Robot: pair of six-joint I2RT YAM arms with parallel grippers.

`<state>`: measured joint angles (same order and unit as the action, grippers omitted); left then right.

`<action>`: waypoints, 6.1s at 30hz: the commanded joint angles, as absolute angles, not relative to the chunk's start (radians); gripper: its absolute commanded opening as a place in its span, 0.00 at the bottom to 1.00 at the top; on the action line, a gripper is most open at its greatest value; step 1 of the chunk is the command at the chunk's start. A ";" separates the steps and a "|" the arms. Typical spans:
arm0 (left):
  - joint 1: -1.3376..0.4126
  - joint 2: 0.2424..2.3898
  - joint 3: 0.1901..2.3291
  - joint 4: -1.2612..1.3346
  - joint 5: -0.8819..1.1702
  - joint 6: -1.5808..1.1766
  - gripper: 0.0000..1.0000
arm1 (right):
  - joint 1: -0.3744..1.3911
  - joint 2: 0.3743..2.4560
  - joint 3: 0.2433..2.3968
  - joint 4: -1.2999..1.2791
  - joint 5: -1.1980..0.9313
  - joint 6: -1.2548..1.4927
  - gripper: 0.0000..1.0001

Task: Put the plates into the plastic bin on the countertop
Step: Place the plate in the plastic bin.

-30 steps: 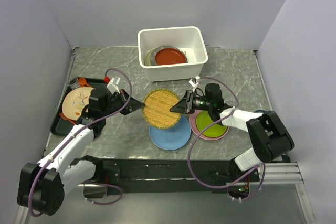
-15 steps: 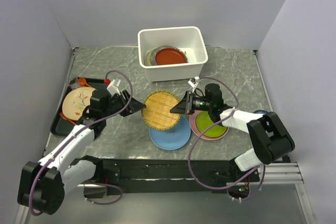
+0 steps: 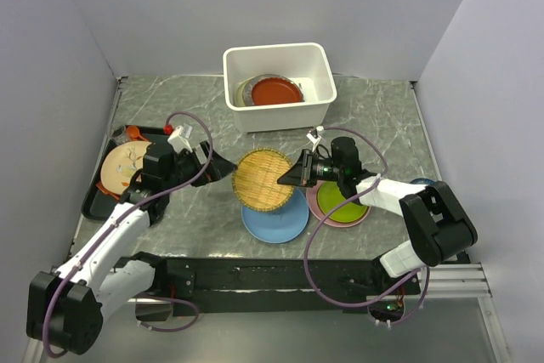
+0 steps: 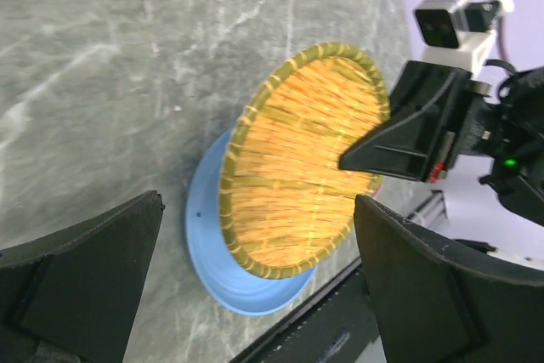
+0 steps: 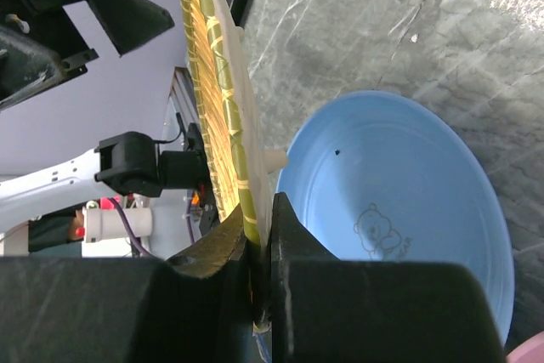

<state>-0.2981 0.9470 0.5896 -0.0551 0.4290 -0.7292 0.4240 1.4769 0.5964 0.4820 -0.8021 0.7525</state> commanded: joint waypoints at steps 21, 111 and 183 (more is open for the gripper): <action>-0.364 1.060 0.663 -0.078 0.167 -0.683 0.99 | 0.426 1.174 0.569 0.203 -0.589 0.621 0.00; -0.426 1.063 0.643 -0.161 0.018 -0.693 0.99 | 0.307 2.108 2.140 -0.186 -0.299 0.520 0.00; -0.426 1.124 0.647 -0.166 0.032 -0.660 0.99 | 0.247 2.336 2.266 -0.348 -0.269 0.519 0.77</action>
<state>-0.4225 1.1435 0.6415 -0.1852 0.0284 -0.6701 0.2546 2.4275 2.1780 -0.2703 -0.3496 0.5747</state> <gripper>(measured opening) 0.993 0.753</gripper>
